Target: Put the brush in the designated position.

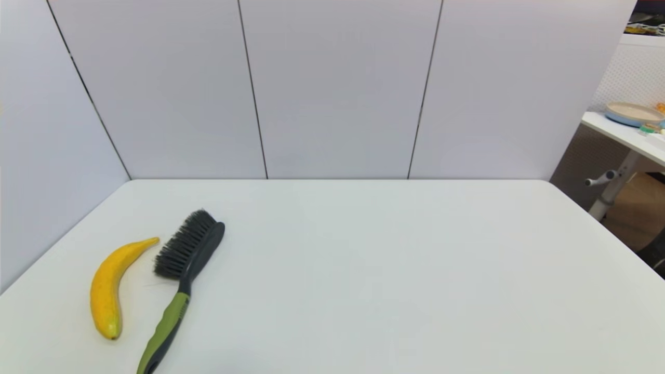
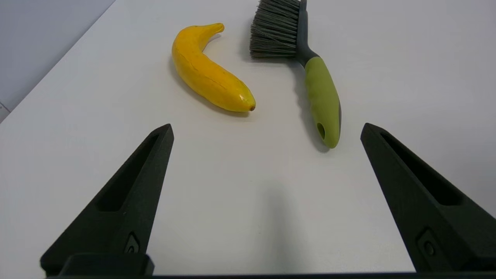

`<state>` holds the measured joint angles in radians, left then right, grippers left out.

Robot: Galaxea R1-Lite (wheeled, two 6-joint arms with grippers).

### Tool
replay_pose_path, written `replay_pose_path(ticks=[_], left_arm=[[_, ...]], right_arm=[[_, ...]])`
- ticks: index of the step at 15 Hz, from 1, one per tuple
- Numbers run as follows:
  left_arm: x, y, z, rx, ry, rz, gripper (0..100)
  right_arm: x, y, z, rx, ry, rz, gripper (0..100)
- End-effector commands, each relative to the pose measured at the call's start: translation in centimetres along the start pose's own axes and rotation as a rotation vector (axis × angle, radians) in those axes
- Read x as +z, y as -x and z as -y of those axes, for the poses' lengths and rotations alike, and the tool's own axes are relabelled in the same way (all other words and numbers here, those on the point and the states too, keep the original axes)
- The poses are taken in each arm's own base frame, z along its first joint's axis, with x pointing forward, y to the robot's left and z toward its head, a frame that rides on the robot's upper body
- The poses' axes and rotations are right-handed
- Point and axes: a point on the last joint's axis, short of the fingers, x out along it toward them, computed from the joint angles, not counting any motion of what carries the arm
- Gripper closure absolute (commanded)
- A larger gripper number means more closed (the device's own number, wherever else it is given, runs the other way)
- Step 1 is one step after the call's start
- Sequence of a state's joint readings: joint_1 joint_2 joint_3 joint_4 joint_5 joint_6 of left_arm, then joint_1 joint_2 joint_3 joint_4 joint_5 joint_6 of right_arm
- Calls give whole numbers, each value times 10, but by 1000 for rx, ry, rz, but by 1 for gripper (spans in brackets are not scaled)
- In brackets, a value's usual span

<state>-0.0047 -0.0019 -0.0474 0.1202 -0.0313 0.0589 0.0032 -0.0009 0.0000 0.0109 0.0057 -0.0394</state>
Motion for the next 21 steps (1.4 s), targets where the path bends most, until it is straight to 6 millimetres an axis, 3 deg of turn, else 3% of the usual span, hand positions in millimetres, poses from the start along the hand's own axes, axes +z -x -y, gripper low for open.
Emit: replay_pose_path(ticks=[1,21], left_arm=[[0,0,0,-1,-1,-3,0],[0,0,0,-1,-1,-3,0]], right_arm=[[0,0,0,0,1,-2,0],[0,0,0,6,20,1,0]])
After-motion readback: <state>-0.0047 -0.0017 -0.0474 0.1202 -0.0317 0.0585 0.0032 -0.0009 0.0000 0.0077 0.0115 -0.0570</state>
